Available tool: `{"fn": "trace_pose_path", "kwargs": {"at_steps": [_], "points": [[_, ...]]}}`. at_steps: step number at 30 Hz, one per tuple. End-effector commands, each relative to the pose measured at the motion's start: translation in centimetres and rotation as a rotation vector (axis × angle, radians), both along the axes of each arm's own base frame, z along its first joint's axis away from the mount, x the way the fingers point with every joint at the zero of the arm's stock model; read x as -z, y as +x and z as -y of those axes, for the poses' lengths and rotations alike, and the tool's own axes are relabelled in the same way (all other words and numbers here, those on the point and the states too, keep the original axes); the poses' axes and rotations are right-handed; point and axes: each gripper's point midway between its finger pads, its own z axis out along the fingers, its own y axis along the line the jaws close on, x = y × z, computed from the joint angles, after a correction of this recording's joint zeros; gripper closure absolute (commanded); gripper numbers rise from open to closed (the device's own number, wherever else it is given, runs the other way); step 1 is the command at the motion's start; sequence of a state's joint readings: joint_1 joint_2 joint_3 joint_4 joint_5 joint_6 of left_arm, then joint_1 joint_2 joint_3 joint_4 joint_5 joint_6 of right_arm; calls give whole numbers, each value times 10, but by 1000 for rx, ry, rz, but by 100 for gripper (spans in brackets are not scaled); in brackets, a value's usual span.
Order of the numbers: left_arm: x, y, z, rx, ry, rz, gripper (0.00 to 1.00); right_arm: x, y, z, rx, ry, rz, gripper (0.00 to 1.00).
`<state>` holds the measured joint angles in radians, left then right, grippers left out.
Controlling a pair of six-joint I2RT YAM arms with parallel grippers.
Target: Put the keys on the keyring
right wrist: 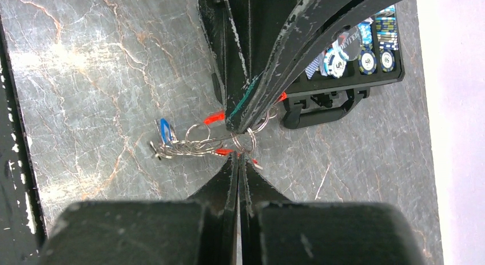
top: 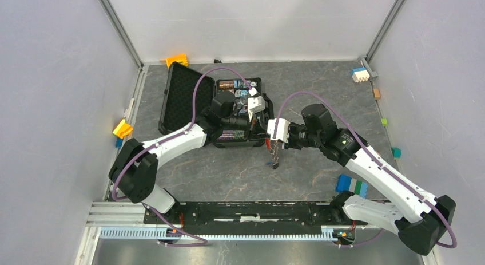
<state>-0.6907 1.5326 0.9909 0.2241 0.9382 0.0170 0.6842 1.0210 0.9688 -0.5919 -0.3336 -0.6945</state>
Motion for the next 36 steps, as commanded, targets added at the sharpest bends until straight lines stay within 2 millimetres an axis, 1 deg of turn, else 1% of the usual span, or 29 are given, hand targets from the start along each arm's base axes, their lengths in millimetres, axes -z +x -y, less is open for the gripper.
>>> {"fn": "trace_pose_path", "kwargs": {"at_steps": [1,7,16,24,26,32,36], "points": [[-27,0,1,-32,-60,-6,98,-2,7,2,9,-8,36,100],[-29,1,2,-70,-85,-51,98,4,9,3,17,-18,32,100],[-38,2,4,-85,-121,-82,98,10,9,6,37,-15,36,100],[-42,-1,3,-77,-132,-84,98,8,6,1,22,10,19,100],[-43,-1,3,-73,-136,-82,98,8,3,-2,7,21,5,99],[-46,-6,3,-45,-144,-67,98,13,-3,-5,-14,33,-30,91],[-46,-9,1,-23,-144,-44,98,12,-5,-4,-10,40,-29,82]]}}
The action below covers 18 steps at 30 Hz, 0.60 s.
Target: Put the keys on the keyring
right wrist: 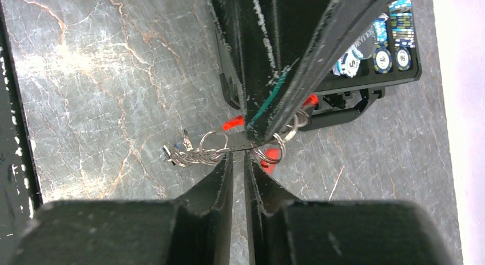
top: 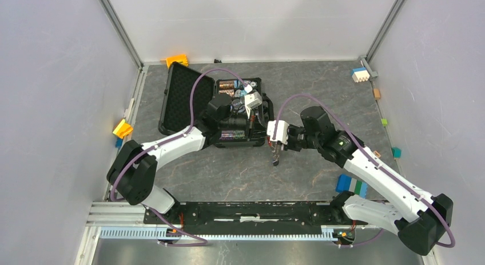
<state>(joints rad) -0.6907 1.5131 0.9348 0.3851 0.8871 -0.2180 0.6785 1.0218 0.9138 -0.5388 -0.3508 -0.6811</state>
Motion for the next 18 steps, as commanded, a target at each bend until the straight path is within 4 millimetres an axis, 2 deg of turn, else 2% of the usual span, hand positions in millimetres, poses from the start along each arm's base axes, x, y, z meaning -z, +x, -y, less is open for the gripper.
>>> {"fn": "trace_pose_path", "kwargs": {"at_steps": [1,6,10,14,18], "points": [[-34,-11,-1,61,-85,98,98,-3,-5,-1,-7,30,-7,81],[-30,-14,-6,87,-63,139,98,-13,-4,3,1,32,22,66],[-32,-10,-13,91,-60,173,98,-26,-5,8,-13,36,61,57],[-34,-13,-17,116,-54,212,98,-40,-10,7,-47,72,82,56],[-35,-25,-21,183,-69,245,98,-51,-10,5,-50,123,83,58]]}}
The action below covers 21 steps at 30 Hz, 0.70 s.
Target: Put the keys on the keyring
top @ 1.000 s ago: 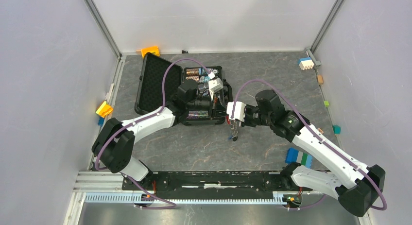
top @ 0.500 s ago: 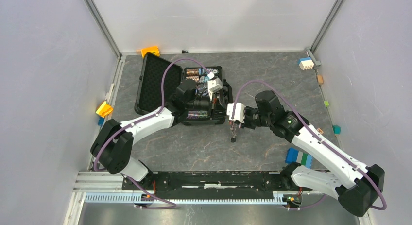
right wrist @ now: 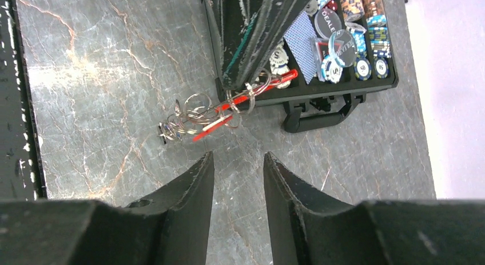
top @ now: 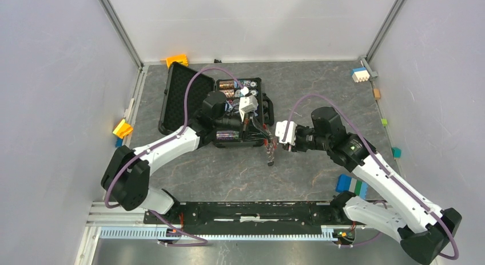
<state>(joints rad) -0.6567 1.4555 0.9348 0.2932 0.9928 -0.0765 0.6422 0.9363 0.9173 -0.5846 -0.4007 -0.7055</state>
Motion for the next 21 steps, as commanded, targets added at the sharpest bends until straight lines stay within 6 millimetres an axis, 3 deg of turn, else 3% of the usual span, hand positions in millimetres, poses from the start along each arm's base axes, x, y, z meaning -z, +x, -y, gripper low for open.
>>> {"fn": "trace_pose_path", "kwargs": {"at_steps": [1,11,21], "points": [[-27,-16,-5,111,-70,147,98,-33,0,-8,-40,100,41,59],[-29,-34,-11,182,-115,203,98,-29,-19,-29,-189,256,-142,61],[-27,-36,-13,189,-119,213,98,-20,-30,-38,-269,280,-233,63]]}}
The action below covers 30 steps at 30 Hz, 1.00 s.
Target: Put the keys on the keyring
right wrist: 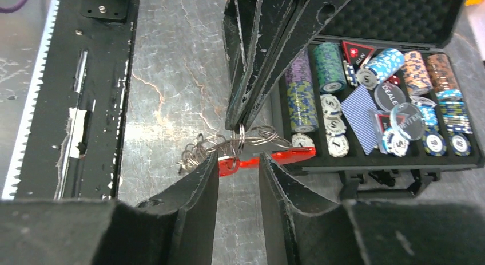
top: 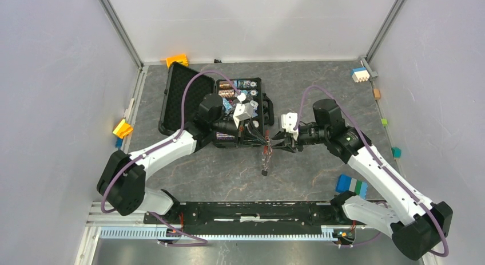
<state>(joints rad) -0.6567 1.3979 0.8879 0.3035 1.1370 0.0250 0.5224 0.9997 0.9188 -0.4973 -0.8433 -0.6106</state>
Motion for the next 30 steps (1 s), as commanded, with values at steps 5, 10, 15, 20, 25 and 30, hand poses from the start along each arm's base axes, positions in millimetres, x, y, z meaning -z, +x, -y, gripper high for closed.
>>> {"fn": "trace_pose_path", "kwargs": {"at_steps": [5,10,15,20,25,30], "points": [[-20,-6,-3,40,-75,114,98,4,-5,-9,-65,34,-47,66],[-19,-7,-4,38,-81,117,98,4,-4,-10,-68,38,-52,72],[-20,-7,-3,35,-88,115,98,6,-5,-10,-73,40,-63,77],[-23,-7,-3,32,-98,111,98,6,-4,-10,-70,41,-70,77],[-22,-7,-3,31,-97,111,98,4,-4,-10,-64,46,-71,77],[-22,-7,-3,30,-98,112,98,2,-3,-11,-62,53,-72,77]]}}
